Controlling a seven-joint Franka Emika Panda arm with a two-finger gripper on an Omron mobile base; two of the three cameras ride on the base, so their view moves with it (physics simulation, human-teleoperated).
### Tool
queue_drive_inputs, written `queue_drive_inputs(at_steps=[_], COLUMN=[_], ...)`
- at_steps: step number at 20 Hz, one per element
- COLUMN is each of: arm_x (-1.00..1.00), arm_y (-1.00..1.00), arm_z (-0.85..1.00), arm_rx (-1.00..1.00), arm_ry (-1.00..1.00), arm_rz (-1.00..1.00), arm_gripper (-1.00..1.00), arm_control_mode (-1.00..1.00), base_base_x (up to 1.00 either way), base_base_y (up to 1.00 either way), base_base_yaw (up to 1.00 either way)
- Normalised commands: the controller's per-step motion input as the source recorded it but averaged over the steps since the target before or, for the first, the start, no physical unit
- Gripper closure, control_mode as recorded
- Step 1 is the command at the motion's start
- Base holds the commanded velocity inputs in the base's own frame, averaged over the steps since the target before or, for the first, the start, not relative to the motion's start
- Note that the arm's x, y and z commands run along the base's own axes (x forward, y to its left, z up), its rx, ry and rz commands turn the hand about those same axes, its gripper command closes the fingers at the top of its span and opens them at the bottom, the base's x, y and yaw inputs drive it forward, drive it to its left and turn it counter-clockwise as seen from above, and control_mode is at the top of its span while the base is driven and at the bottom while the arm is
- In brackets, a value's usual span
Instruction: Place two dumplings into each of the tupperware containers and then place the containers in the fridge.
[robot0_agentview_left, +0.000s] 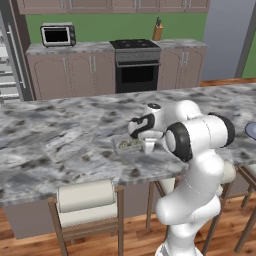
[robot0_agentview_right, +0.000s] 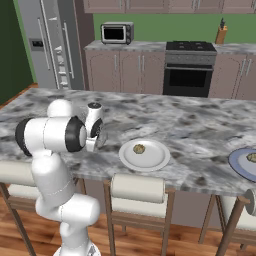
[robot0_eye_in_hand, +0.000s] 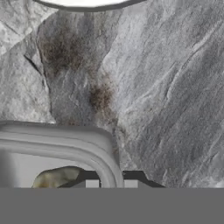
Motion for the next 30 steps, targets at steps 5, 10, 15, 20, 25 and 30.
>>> queue_drive_inputs(at_steps=[5,10,15,20,25,30], arm_x=[-0.62,-0.42,-0.26,-0.44,-0.63,-0.59], arm_y=[-0.13,-0.11,0.00,0.00,0.00,0.00], arm_z=[0.86,0.36,0.07,0.35,0.57,0.72], arm_rx=[0.06,0.00,0.00,-0.03,-0.09,-0.05], arm_ry=[0.14,0.11,-0.03,-0.25,-0.51,-0.57], arm_rz=[-0.18,-0.16,-0.22,-0.25,-0.27,-0.21], arm_gripper=[1.00,1.00,1.00,1.00,1.00,1.00], arm_control_mode=[-1.00,-1.00,-1.00,-1.00,-1.00,-1.00], base_base_x=[0.00,0.00,0.00,0.00,0.00,0.00], base_base_y=[0.00,0.00,0.00,0.00,0.00,0.00], base_base_yaw=[0.00,0.00,0.00,0.00,0.00,0.00])
